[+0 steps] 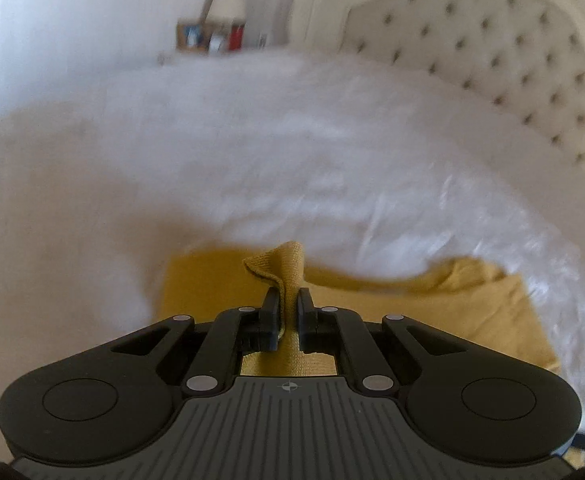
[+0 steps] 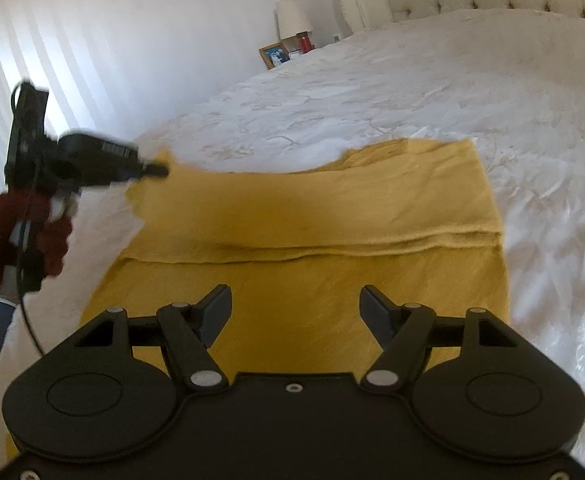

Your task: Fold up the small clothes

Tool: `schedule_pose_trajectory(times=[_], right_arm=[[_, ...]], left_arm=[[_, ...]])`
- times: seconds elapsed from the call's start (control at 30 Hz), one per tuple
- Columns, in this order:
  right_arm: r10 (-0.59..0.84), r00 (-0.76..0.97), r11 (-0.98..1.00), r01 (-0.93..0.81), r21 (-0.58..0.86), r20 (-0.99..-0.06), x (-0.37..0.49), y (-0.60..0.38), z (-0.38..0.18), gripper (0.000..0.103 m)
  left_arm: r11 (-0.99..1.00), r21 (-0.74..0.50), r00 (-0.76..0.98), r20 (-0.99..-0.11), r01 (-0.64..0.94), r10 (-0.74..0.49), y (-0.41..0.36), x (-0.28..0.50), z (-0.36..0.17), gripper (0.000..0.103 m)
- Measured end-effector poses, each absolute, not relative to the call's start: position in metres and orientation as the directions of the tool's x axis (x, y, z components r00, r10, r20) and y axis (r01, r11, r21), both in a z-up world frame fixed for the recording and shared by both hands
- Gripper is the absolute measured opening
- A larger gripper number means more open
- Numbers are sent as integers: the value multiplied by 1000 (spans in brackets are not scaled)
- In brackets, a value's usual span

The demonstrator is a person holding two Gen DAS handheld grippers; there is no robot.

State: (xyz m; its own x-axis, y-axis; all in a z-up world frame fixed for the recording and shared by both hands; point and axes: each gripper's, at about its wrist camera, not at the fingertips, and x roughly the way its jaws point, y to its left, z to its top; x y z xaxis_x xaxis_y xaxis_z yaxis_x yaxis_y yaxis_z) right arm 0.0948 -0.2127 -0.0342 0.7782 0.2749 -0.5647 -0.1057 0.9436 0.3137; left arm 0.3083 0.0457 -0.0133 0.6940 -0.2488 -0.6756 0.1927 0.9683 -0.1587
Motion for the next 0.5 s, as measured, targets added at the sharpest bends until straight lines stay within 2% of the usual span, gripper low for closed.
schedule_pose_trajectory(times=[0.17, 0.23, 0.5], right_arm=[[230, 793, 961, -94, 260, -564, 122, -217, -31, 74], [212, 798, 967, -87, 239, -565, 134, -220, -31, 74], [138, 786, 977, -9, 212, -603, 169, -241, -51, 74]], left_arm=[[977, -151, 673, -708, 150, -213, 57, 309, -38, 12], [983, -135, 685, -706, 121, -181, 61, 306, -41, 22], [993, -121, 728, -679, 19, -97, 99, 301, -39, 22]])
